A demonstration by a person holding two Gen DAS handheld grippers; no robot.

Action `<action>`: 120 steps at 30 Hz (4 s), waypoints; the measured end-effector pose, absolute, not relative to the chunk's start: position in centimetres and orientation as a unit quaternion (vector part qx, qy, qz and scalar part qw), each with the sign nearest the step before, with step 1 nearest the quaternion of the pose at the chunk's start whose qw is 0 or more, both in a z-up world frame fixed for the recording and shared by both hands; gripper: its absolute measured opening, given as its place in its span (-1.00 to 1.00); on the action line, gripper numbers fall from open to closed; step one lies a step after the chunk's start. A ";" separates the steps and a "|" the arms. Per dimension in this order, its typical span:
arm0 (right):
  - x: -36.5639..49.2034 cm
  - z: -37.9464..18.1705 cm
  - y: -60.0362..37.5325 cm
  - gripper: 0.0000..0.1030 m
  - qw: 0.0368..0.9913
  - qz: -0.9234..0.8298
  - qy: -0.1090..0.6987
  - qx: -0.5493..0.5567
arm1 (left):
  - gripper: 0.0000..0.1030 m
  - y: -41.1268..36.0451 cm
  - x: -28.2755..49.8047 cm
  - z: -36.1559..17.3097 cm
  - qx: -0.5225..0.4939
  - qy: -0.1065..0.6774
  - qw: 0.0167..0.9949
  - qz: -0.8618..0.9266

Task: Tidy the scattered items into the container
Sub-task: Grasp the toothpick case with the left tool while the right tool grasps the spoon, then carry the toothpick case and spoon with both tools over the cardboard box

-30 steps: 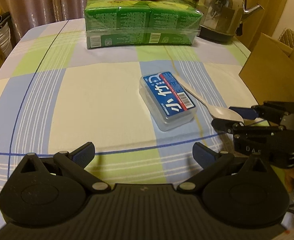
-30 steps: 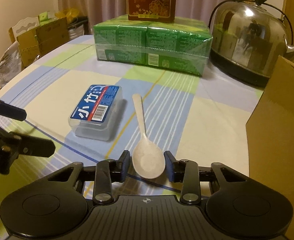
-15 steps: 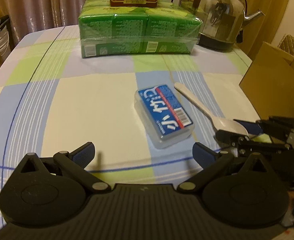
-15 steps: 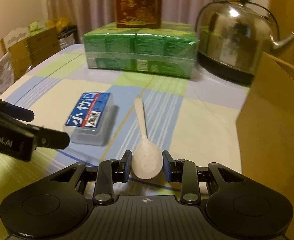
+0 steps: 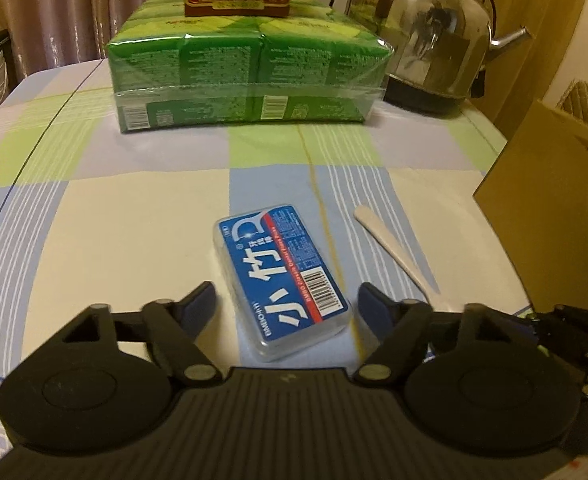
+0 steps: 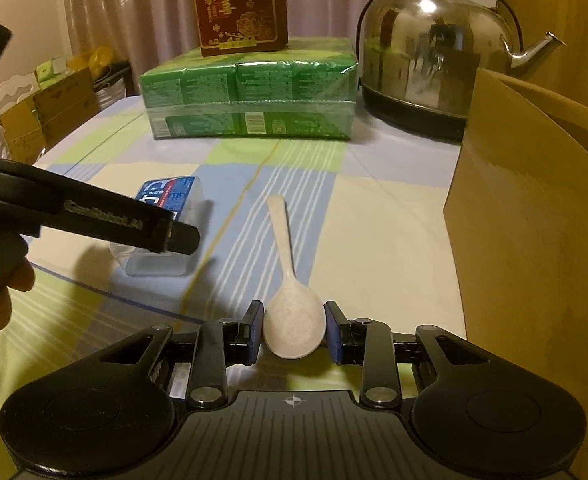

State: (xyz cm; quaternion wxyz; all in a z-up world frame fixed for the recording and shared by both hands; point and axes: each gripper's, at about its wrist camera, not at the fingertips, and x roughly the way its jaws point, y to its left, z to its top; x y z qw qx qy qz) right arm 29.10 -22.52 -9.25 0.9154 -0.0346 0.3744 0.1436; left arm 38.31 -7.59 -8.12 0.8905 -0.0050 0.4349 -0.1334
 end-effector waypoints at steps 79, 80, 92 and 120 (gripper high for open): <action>9.9 -7.6 -24.1 -0.43 0.896 0.184 0.397 -0.073 | 0.00 -5.8 13.7 -6.1 0.069 0.467 0.873 -0.124; 9.7 -7.4 -24.1 -0.43 0.897 0.185 0.395 -0.073 | 0.00 -5.8 13.5 -6.0 0.068 0.467 0.873 -0.124; 7.0 -5.0 -24.0 -0.43 0.902 0.187 0.381 -0.074 | 0.00 -5.6 11.0 -4.1 0.059 0.457 0.879 -0.120; 2.6 0.4 -26.1 -0.43 0.927 0.176 0.328 -0.053 | 0.00 -7.7 6.6 0.7 0.068 0.424 0.893 -0.138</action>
